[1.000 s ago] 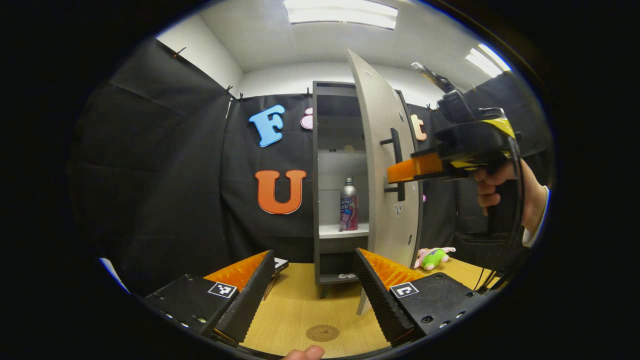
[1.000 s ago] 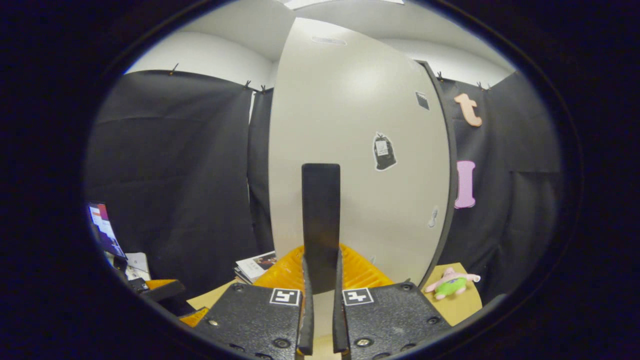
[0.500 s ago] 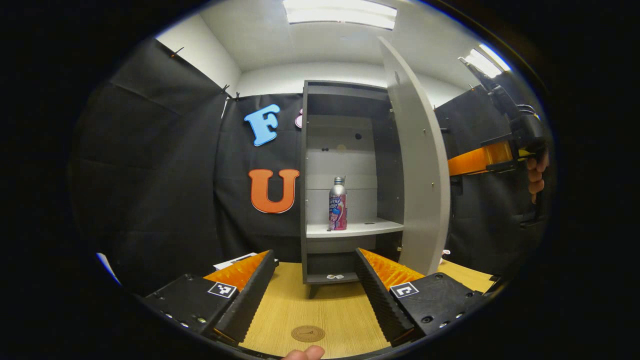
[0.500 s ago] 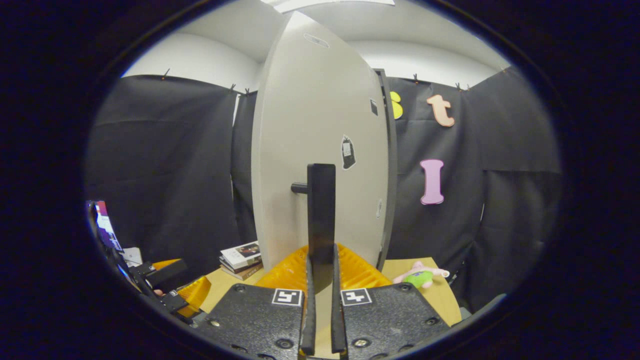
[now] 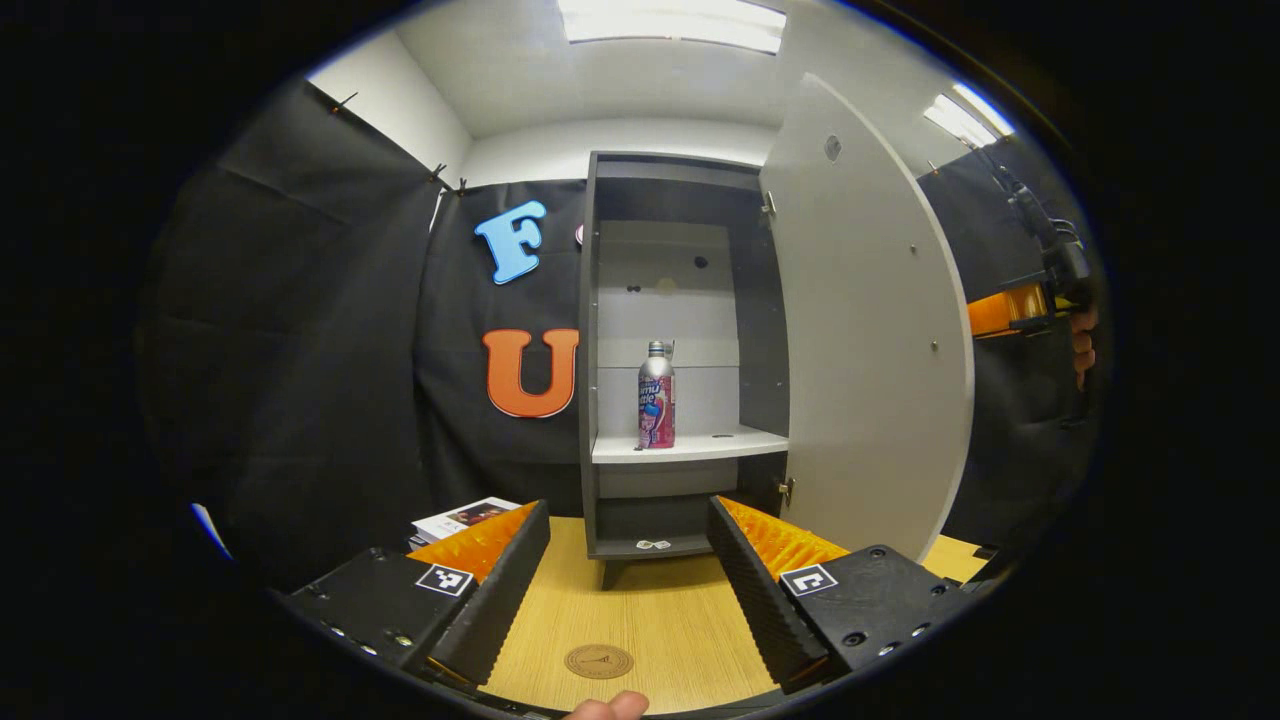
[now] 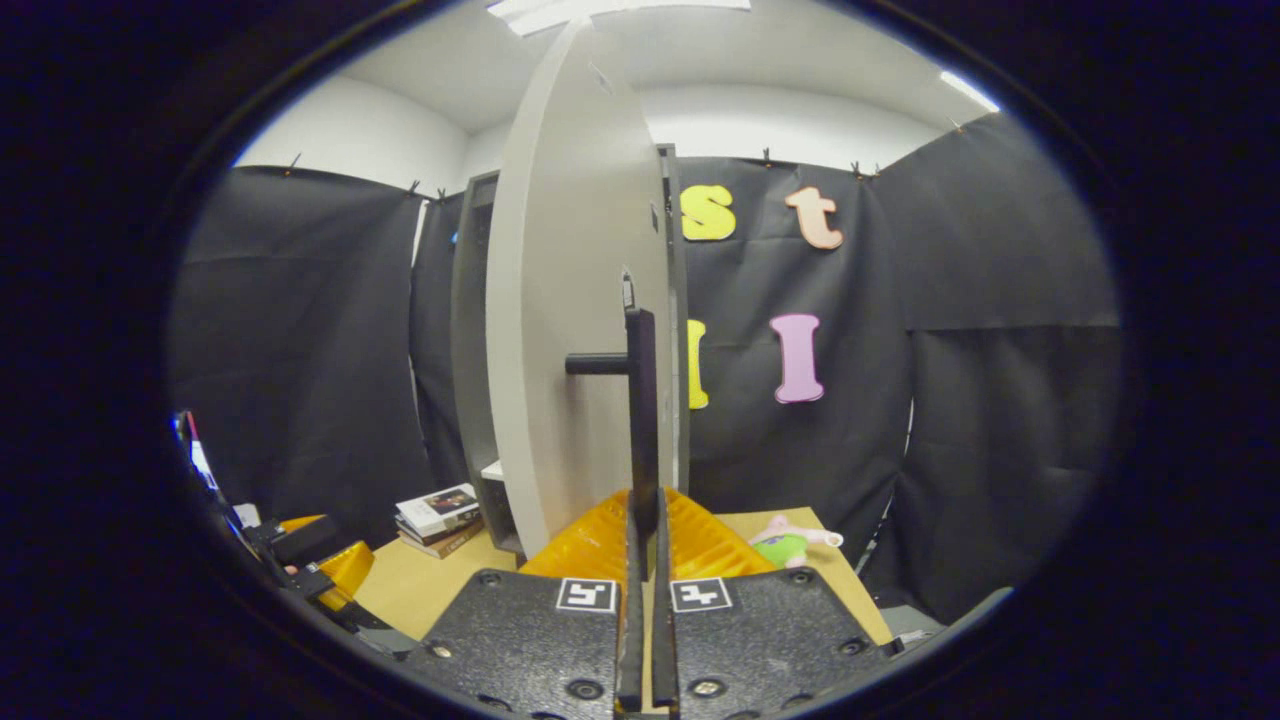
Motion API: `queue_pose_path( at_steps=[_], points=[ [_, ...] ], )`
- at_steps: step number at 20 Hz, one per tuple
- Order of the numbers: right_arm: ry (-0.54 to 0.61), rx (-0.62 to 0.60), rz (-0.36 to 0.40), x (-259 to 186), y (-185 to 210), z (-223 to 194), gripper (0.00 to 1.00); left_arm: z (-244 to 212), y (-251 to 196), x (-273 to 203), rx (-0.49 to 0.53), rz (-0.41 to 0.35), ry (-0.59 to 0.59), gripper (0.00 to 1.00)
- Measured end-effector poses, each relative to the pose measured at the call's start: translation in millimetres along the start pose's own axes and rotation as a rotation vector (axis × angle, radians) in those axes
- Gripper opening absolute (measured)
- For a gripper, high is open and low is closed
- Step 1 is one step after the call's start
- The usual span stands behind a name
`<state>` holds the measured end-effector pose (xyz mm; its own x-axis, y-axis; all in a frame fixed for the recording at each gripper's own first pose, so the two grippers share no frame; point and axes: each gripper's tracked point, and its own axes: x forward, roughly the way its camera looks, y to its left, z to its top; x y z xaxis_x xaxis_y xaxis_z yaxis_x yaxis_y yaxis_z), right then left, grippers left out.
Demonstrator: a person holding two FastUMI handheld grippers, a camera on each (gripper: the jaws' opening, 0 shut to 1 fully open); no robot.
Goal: Open the cabinet door with the right hand, grasp the bottle in the cabinet with the left hand and place it on the coaster, then close the cabinet door with the right hand.
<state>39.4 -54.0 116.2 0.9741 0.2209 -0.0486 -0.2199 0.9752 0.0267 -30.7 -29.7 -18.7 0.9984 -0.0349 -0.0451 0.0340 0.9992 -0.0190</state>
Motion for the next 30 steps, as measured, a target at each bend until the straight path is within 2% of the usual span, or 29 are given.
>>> queue_pose_path(
  at_steps=[4, 5, 7, 9, 13, 17, 19, 20, 21, 22, 23, 28, 30],
  points=[
    [-0.021, -0.026, -0.081, -2.5, -33.8, 2.9, 0.04, 1.2, -4.5, 1.6, 0.006, -0.003, 0.000, 0.95],
    [-0.019, -0.005, -0.064, -1.3, -35.7, 1.0, 0.06, 1.8, -4.7, 1.5, 0.007, -0.004, -0.001, 0.95],
    [-0.023, 0.030, -0.025, -4.1, -34.3, -0.6, 0.04, 3.6, -4.3, 1.4, 0.012, 0.001, -0.004, 0.95],
    [-0.027, 0.031, -0.017, -8.1, -37.2, 2.4, 0.04, 4.2, -4.5, 1.2, 0.012, 0.005, -0.005, 0.95],
    [-0.029, -0.011, -0.033, -38.0, -42.0, -2.6, 0.04, 7.9, -1.9, -1.3, 0.015, 0.019, -0.017, 0.95],
    [-0.062, -0.061, -0.087, -63.1, -55.2, -1.6, 0.04, 6.2, -4.3, -3.9, 0.000, 0.021, -0.018, 0.95],
    [-0.064, -0.085, -0.075, -65.4, -52.0, -6.0, 0.04, 6.5, -4.9, -5.5, -0.002, 0.020, -0.022, 0.95],
    [-0.060, -0.085, -0.065, -65.8, -48.2, -10.6, 0.11, 6.5, -5.2, -7.2, -0.002, 0.020, -0.023, 0.95],
    [-0.054, -0.087, -0.066, -66.1, -49.4, -14.6, 0.23, 7.1, -5.8, -8.8, -0.002, 0.022, -0.025, 0.95],
    [-0.052, -0.093, -0.076, -64.7, -52.5, -17.1, 0.43, 8.2, -5.9, -10.3, -0.002, 0.025, -0.029, 0.95],
    [-0.053, -0.096, -0.086, -64.9, -56.6, -17.6, 0.52, 9.3, -5.7, -10.4, 0.000, 0.028, -0.033, 0.95],
    [-0.064, -0.026, -0.090, -60.9, -64.8, -23.6, 0.82, 11.8, -5.3, -10.4, 0.007, 0.041, -0.039, 0.95],
    [-0.062, 0.000, -0.089, -58.3, -70.1, -26.7, 0.81, 13.4, -8.9, -5.7, 0.003, 0.031, -0.035, 0.95]
  ],
)
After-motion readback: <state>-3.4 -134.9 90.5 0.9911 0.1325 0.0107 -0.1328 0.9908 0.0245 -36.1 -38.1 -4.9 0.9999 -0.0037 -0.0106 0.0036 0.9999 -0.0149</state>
